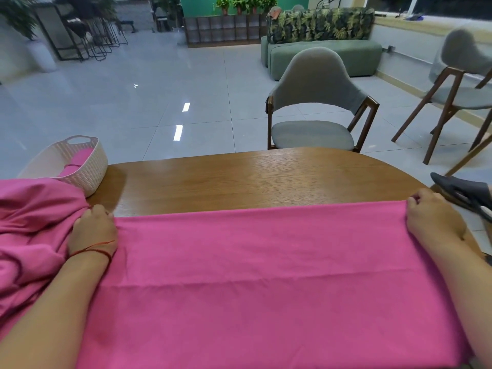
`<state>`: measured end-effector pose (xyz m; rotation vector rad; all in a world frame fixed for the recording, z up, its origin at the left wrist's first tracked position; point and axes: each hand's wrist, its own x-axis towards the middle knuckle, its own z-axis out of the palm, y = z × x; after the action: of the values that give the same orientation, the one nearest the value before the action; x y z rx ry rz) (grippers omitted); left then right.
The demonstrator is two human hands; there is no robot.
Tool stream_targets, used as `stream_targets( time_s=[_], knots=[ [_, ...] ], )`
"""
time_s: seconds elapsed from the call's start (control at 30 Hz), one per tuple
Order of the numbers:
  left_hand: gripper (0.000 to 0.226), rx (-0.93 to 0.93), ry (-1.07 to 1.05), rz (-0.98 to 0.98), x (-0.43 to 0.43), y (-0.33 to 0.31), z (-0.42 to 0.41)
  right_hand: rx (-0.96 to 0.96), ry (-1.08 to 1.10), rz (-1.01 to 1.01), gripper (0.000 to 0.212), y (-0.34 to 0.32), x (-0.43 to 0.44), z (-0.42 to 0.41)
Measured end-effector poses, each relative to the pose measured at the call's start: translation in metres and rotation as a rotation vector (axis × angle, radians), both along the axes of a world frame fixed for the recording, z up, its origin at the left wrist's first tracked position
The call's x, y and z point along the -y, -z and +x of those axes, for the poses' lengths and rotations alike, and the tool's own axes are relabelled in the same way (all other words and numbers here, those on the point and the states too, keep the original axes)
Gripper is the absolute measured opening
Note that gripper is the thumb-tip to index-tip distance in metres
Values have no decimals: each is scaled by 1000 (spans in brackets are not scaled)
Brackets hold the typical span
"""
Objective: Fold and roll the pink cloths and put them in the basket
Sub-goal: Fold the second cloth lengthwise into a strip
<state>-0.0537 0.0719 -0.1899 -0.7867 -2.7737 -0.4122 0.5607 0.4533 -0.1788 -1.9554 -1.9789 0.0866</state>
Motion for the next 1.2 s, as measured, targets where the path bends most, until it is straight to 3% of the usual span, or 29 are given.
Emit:
stream_targets(
  time_s=[0.13, 0.23, 0.33, 0.4, 0.47, 0.57, 0.93, 1.07, 1.2],
  knots=[
    [12, -124, 80, -102, -1, 3, -5, -14, 5, -34, 34, -6, 4, -5],
    [21, -188, 104, -100, 4, -4, 14, 56, -17, 79, 38, -13, 30, -23],
    [46, -203, 282, -35, -2, -11, 79, 16, -338, 26, 43, -16, 80, -58],
    [68, 10, 450, -118, -14, -12, 124, 106, -514, -136, 60, -12, 112, -83],
    [79, 182, 474, -259, -24, -4, 148, 228, -567, -278, 76, -1, 129, -98],
    [85, 216, 458, -342, -31, 3, 152, 261, -563, -315, 84, 8, 128, -103],
    [80, 263, 413, -358, -117, -7, 107, 278, -581, -292, 87, -2, 42, -154],
    [71, 244, 347, -371, -141, -14, 125, 272, -598, -260, 79, -11, 47, -181],
    [63, 270, 621, -240, -183, -22, 208, 147, -781, -237, 65, -13, 102, -257]
  ],
)
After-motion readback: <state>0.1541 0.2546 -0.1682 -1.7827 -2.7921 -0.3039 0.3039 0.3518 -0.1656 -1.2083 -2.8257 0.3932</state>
